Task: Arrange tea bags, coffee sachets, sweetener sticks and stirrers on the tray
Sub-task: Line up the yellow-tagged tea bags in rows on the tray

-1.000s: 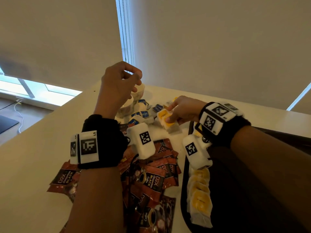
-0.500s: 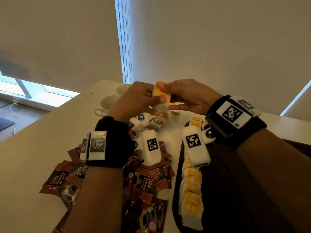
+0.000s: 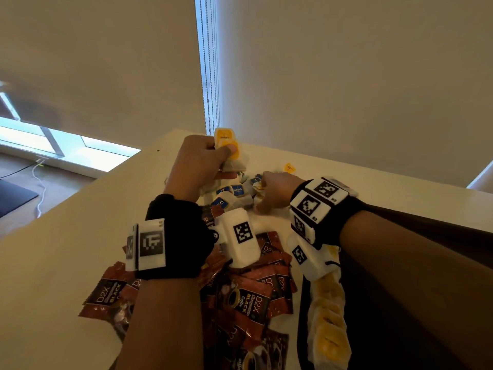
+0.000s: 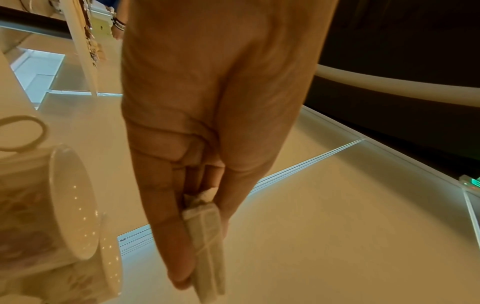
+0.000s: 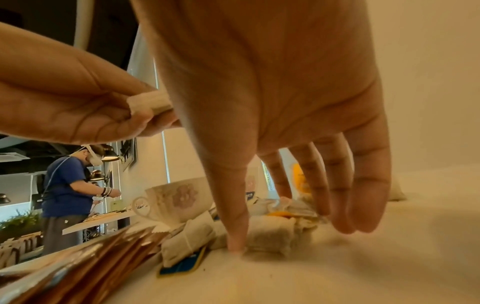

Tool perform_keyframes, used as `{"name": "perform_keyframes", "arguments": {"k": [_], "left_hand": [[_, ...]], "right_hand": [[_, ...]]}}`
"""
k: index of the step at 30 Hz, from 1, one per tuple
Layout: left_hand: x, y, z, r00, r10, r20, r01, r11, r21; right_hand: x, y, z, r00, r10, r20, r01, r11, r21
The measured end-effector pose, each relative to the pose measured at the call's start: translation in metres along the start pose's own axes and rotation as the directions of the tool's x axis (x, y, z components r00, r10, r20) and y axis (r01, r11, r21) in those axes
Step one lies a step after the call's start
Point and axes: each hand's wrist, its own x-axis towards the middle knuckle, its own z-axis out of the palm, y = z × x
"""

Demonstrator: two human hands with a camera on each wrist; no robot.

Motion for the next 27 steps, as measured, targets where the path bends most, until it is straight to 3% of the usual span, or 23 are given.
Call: {"name": "perform_keyframes", "arguments": {"k": [5,10,17,20,23,25,27], "left_hand": [[0.002,-0.003,0.0,0.998,-0.036,-0.049,0.037,0.999,0.004],[-0.001,-0.004,-0.002,0.996,-0.084,0.018,0.082,0.992,0.097],[-0.001,-0.002,0.0,0.965,-0.242,0.096,0.234,0.968,0.094],[-0.003,-0.002,0.002,0.944,-0.3,0.137,0.288,0.952,0.102],[-0.003,0.0,0.005,0.934,-0.312,0.176,0.308,0.95,0.051],[-0.003,0.001,0.004,0.941,-0.293,0.167,0.292,0.956,0.031],[-0.003,0.0,0.002,0.95,-0.282,0.135,0.282,0.959,0.022]], "right_hand": [[0.0,-0.001,-0.002,0.999,-0.033,-0.005,0.033,0.999,-0.023],[-0.004,-0.001,-0.008,0.994,-0.032,-0.1,0.034,0.999,0.025],[-0.005,0.007,-0.026,0.982,0.041,-0.182,0.022,0.942,0.334],[-0.02,0.003,-0.041,0.949,0.002,-0.317,0.174,0.833,0.525],[-0.032,-0.009,-0.049,0.915,-0.163,-0.369,0.343,0.796,0.5],[-0.035,-0.014,-0.051,0.916,-0.228,-0.331,0.37,0.8,0.472],[-0.032,-0.013,-0.05,0.94,-0.187,-0.284,0.317,0.788,0.528]]}}
